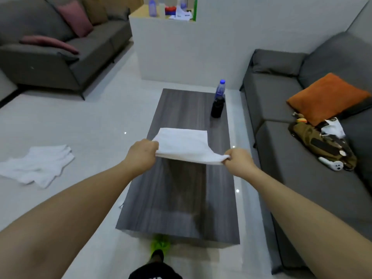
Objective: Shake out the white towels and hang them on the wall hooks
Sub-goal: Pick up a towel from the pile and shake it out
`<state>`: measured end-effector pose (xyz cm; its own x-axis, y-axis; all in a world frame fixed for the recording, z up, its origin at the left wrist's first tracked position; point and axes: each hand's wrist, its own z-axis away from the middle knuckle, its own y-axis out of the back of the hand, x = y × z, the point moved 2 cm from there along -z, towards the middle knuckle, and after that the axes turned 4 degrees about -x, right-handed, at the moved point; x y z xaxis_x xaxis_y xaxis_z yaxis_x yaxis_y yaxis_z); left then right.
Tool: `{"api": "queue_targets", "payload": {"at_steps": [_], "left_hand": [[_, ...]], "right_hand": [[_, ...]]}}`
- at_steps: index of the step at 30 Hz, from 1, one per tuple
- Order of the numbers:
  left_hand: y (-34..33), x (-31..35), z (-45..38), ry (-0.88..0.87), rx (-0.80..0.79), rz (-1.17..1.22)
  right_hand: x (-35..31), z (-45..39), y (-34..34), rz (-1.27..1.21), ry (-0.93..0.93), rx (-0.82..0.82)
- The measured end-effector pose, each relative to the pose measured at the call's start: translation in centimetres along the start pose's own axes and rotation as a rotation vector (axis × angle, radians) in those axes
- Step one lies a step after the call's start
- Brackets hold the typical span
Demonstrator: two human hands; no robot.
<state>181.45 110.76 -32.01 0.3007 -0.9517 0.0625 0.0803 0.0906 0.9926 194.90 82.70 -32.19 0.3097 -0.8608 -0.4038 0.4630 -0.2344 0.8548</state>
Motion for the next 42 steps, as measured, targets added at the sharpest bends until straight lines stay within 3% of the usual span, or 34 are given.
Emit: {"api": "queue_targets", "payload": {"at_steps": [4,10,17,22,30,34,37,42], "left_hand": [[-8.0,-0.5,5.0,0.060,-0.273,-0.055],[-13.6,-0.6,7.3,0.136,-0.474,0.069],[-14.5,-3.0,1.2,0.194,-0.391,0.272],[-15.3,-6.5,-6.3,0.388,-0.358,0.512],[-18.9,-10.1,-20.8,0.511,-0.322,0.595],[-22.0,-11.8,-23.6,0.629,-0.333,0.638],[-25.5,-12.0,-22.2,0.654,-0.473,0.597],[-31.4,-10.1,-17.6,0.634,-0.699,0.600]], "right_hand": [[4.3,1.6,-7.0,0.034,-0.054,-0.218],[7.7,2.4,-12.4,0.146,-0.115,-0.358],[7.5,-2.8,-12.0,0.143,-0.154,-0.184],[6.8,-11.0,-11.1,-0.019,-0.251,-0.074],[6.3,-25.9,-11.2,-0.193,-0.384,0.075],[6.7,-29.9,-12.8,-0.335,-0.489,0.186],[7.7,-29.1,-16.2,-0.369,-0.575,0.101],[11.0,-23.0,-23.9,-0.312,-0.726,-0.195]]}}
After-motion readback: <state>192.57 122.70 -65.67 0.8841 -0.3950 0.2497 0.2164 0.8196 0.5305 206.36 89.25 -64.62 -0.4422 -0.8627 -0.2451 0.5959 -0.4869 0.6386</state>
